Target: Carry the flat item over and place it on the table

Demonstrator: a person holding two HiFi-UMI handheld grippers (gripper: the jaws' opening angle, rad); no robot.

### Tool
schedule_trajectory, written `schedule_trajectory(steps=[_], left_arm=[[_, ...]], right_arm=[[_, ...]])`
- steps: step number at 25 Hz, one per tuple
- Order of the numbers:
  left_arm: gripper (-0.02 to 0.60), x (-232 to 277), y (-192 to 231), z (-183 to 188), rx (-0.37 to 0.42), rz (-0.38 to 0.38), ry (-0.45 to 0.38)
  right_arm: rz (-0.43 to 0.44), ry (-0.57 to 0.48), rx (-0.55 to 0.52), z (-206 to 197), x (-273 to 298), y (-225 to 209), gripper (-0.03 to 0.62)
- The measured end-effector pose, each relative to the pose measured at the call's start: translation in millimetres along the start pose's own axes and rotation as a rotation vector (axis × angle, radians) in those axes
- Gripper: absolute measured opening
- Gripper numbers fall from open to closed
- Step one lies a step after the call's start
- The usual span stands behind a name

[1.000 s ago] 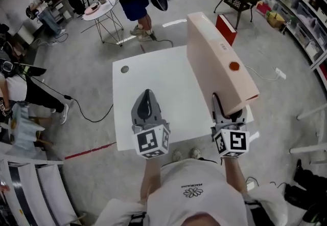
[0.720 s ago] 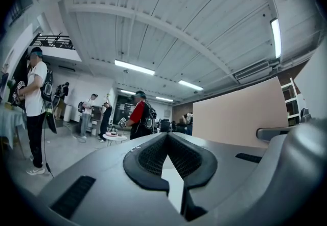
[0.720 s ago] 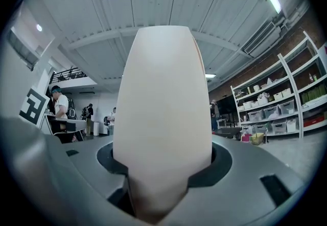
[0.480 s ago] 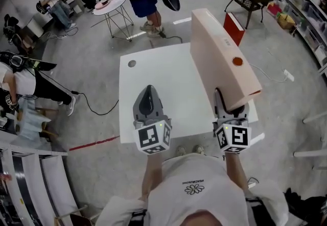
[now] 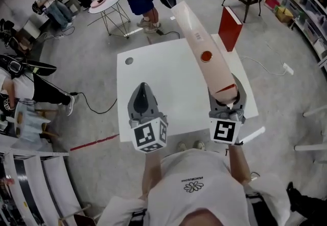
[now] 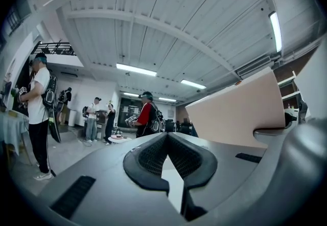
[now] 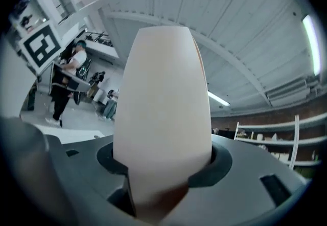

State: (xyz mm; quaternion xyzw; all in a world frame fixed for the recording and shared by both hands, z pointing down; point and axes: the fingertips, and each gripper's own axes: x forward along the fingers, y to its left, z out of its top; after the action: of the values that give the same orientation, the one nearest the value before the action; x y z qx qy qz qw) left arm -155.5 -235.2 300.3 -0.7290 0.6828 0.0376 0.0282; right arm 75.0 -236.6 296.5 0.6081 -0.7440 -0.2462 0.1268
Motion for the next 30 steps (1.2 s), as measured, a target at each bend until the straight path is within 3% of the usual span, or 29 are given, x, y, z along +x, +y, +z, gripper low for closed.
schedule_trajectory(steps=[4, 9, 15, 22, 30], left_arm=[[0.015, 0, 7, -3, -0.001, 0.015, 0.001], [0.015, -1, 11, -6, -0.007, 0.024, 0.007], [0.015, -4, 13, -12, 0.0, 0.032, 0.021], [0.015, -5, 23, -15, -0.008, 0.053, 0.027], [0.015, -2, 25, -18, -0.006, 0.046, 0.034]], right_arm=[[-0.001, 0.033, -0.236, -3, 7, 7, 0.279], [0.05, 0.039, -0.638, -17, 13, 22, 0.279], [0.138, 0.031, -0.892, -38, 5, 36, 0.279], [0.172, 0.053, -1.013, -58, 4, 33, 0.279], [0.158, 0.066, -0.985, -58, 9, 33, 0.279]])
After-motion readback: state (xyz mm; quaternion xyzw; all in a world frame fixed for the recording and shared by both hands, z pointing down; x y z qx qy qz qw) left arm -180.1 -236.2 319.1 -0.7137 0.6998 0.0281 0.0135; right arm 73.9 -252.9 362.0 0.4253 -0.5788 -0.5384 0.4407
